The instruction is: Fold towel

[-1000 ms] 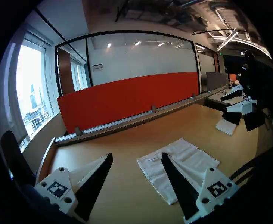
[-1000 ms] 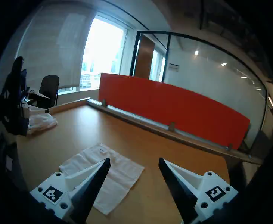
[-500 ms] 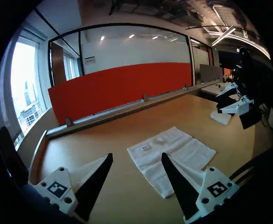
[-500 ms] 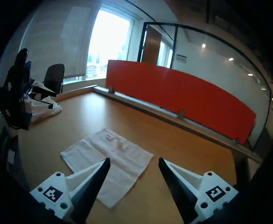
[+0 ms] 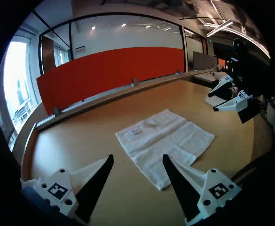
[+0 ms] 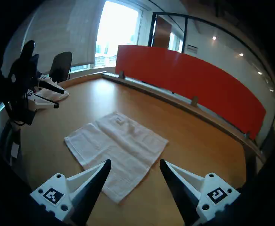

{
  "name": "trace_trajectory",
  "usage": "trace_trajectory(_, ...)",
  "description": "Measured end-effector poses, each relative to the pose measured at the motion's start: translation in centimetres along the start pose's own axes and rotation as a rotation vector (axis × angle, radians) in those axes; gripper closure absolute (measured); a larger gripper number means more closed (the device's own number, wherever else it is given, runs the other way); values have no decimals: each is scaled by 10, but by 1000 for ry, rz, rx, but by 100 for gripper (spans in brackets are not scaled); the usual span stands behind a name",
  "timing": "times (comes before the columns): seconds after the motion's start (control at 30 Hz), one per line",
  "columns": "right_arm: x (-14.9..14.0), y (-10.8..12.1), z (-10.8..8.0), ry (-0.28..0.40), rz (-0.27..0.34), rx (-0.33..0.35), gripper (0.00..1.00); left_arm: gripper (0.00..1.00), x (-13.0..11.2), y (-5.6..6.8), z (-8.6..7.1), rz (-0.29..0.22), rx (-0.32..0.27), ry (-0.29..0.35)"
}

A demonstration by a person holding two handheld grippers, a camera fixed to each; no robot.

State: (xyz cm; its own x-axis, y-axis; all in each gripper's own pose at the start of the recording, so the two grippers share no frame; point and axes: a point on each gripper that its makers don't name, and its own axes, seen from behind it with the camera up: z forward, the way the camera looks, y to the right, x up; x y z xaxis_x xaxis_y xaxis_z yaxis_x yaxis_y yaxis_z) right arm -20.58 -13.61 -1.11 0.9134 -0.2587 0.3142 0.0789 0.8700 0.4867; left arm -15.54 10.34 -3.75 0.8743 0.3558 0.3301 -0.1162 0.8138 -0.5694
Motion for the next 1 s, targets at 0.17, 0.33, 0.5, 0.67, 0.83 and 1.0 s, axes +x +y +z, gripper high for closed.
trace_trajectory(0.17, -19, -9, 9, -40, -16, 23, 0, 3, -21, 10, 10, 19, -30, -44)
trace_trajectory(0.33, -39, -17, 16, -84, -21, 46, 0, 3, -40, 18, 20, 3, -54, -84)
trace_trajectory(0.5, -57, -24, 20, -122, -20, 66, 0, 3, -54, 24, 30, -2, -75, -115)
trace_trajectory(0.67, -73, -28, 26, -152, -16, 80, 0, 3, -66, 31, 39, 2, -96, -144)
trace_trajectory(0.83, -88, -31, 29, -185, -1, 94, 0, 3, -77, 40, 46, -6, -124, -175)
trace_trajectory(1.0, -99, -32, 30, -211, 7, 108, 0, 3, -89, 50, 51, 3, -153, -213)
